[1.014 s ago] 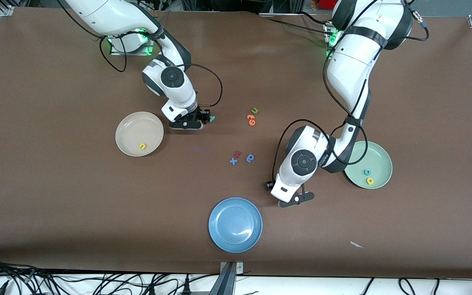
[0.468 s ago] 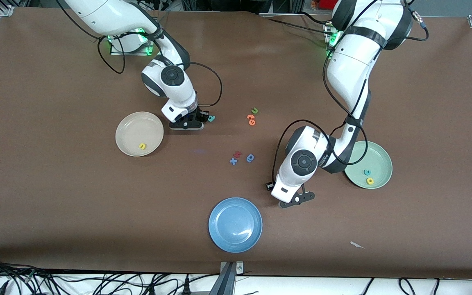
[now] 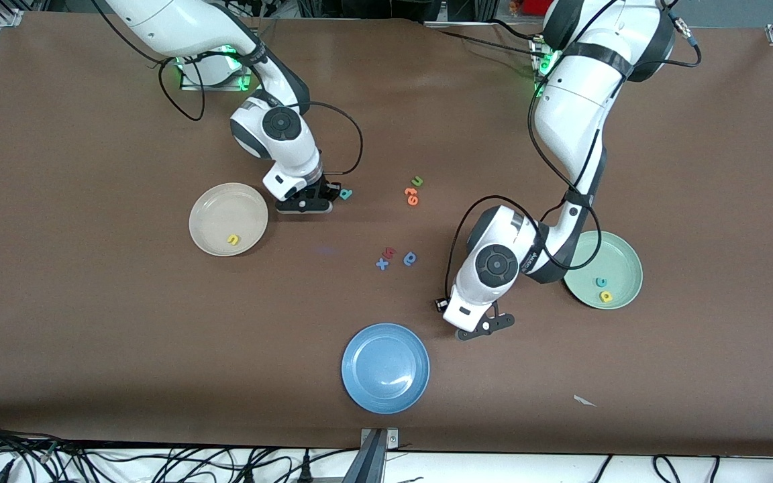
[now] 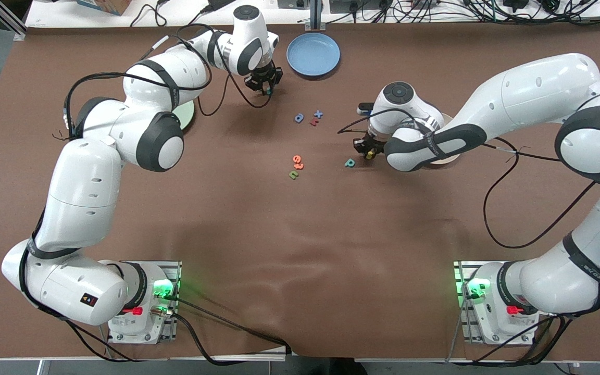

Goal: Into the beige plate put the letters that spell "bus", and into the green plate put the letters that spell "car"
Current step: 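Place the yellow s on the white plate with the right gripper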

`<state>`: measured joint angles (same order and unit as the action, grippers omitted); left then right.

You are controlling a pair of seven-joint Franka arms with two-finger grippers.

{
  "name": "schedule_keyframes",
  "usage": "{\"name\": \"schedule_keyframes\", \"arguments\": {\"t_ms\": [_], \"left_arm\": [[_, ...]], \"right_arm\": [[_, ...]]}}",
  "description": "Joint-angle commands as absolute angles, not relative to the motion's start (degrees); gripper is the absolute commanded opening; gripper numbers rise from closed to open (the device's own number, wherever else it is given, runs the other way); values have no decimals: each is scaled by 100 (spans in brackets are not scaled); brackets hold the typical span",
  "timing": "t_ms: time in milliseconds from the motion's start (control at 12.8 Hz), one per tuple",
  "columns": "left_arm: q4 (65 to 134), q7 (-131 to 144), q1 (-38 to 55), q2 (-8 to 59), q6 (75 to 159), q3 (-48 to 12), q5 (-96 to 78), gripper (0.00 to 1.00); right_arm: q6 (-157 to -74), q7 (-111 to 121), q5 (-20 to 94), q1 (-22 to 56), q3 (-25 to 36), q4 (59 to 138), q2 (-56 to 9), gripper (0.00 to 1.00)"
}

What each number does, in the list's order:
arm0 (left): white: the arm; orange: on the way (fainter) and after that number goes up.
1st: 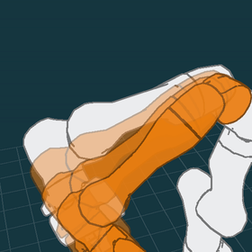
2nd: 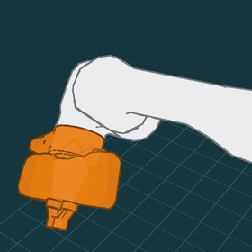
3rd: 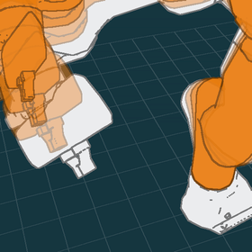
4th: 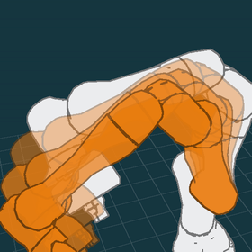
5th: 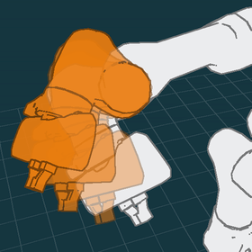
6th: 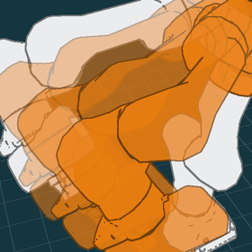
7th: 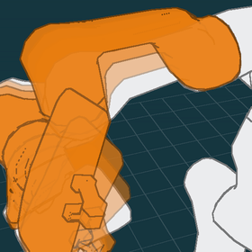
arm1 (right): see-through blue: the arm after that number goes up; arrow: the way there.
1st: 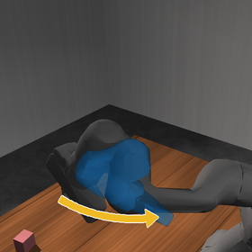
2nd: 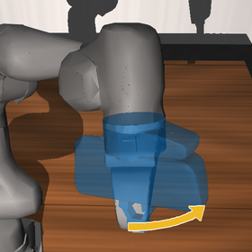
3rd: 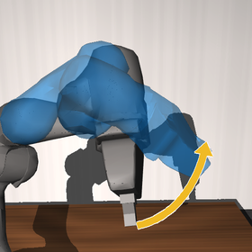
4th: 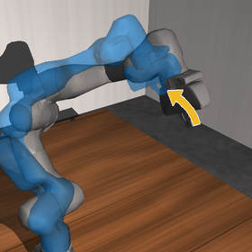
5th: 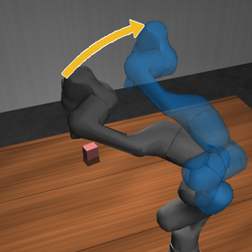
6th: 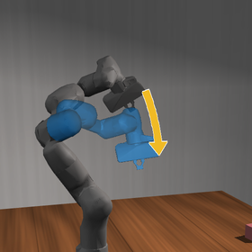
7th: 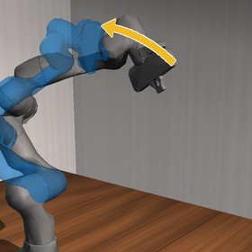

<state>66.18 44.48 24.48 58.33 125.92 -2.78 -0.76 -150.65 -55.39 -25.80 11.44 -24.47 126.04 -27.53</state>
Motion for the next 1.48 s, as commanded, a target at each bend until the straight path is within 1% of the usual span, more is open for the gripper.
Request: {"name": "schedule_keyframes", "arguments": {"t_ms": [0, 78, 234, 468, 546, 624, 702, 780, 858, 1014, 1171, 1405], "left_arm": [[6451, 4544, 2558, 5950, 12551, -202, -176, 23], [6460, 4544, 2549, 5950, 12551, -202, -176, 18], [6469, 4526, 2540, 5941, 12551, -202, -167, 12], [6495, 4491, 2514, 5950, 12551, -202, -150, 6], [6504, 4491, 2514, 5941, 12551, -202, -141, 5], [6495, 4474, 2496, 5941, 12551, -202, -141, 4], [6486, 4439, 2479, 5907, 12507, -193, -141, 3], [6486, 4282, 2383, 5845, 12411, -193, -132, 2], [6469, 4106, 2243, 5749, 12140, -202, -141, 2], [6451, 3528, 1953, 5504, 11552, -202, -158, 2], [6530, 2921, 1619, 5222, 11007, -228, -123, 3], [6635, 1482, 1048, 5019, 10066, -193, -106, 3]], "right_arm": [[-14127, -4699, -2637, 855, -2417, 12630, -1989, 0], [-13941, -4154, -2628, 618, -2417, 12639, -1795, 0], [-13589, -3353, -2610, 274, -2426, 12639, -1566, 0], [-13491, -2699, -2602, -114, -2426, 12700, -1512, 0], [-13491, -2707, -2593, -114, -2426, 12700, -1538, 3], [-13491, -2716, -2567, -114, -2426, 12700, -1547, 9], [-13491, -2725, -2549, -114, -2426, 12700, -1556, 21], [-13474, -2725, -2366, -114, -2426, 12718, -1556, 25], [-13439, -2707, -2025, -123, -2417, 12709, -1556, 43], [-13412, -2724, -1890, -123, -2426, 12691, -1556, 45], [-13412, -2733, -1890, -123, -2426, 12691, -1556, 53], [-13412, -3082, -1898, -114, -2478, 12622, -1695, 55]]}}
